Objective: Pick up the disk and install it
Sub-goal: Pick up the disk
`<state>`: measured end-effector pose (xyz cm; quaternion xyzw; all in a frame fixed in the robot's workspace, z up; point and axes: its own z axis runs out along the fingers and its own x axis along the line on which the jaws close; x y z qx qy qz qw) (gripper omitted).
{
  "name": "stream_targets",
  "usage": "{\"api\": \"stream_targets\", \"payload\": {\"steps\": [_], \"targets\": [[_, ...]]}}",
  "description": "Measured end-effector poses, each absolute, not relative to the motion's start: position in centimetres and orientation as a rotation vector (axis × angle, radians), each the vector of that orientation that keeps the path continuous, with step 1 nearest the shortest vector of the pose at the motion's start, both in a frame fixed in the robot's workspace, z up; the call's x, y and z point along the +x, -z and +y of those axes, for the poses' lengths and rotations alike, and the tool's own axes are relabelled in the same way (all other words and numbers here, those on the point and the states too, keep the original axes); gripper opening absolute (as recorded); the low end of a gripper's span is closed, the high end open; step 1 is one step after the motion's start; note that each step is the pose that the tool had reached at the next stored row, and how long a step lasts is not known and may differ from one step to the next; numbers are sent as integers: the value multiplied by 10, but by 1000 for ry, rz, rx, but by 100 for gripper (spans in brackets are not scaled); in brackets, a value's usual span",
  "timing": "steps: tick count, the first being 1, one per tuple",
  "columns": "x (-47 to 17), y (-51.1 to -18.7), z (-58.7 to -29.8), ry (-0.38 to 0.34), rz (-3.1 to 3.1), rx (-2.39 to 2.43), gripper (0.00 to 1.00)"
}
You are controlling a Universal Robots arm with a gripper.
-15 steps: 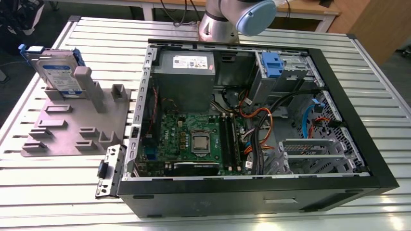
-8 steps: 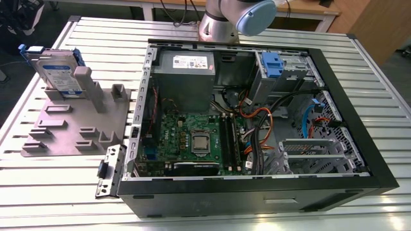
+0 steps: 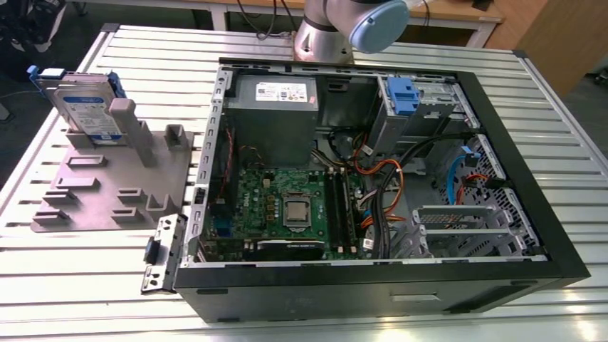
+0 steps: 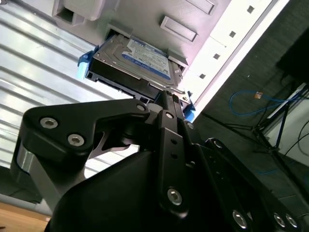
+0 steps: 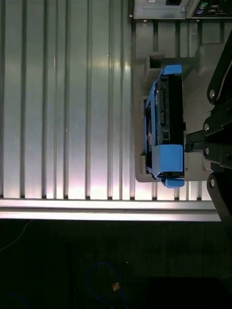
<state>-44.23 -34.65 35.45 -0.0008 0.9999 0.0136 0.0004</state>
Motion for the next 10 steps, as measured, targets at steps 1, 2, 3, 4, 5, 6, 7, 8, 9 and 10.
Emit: {"api": "stream_targets", "payload": {"steps": [1,2,3,4,5,6,7,8,9,10], "targets": [[-442,-354,-347,-43,3140,-31,11],[-442,-355,-347,-43,3140,-59,11],[-442,-354,-347,-43,3140,-88,11],[-442,-354,-347,-43,3139,-116,11],[-442,-354,-347,-43,3138,-146,11],[-442,-354,-347,-43,3137,-174,11],[-442,-354,-347,-43,3136,-202,11],[-442,-354,-347,-43,3134,-229,11],[-442,-354,-347,-43,3132,-256,11],[-442,-354,-347,-43,3130,-283,11]]}}
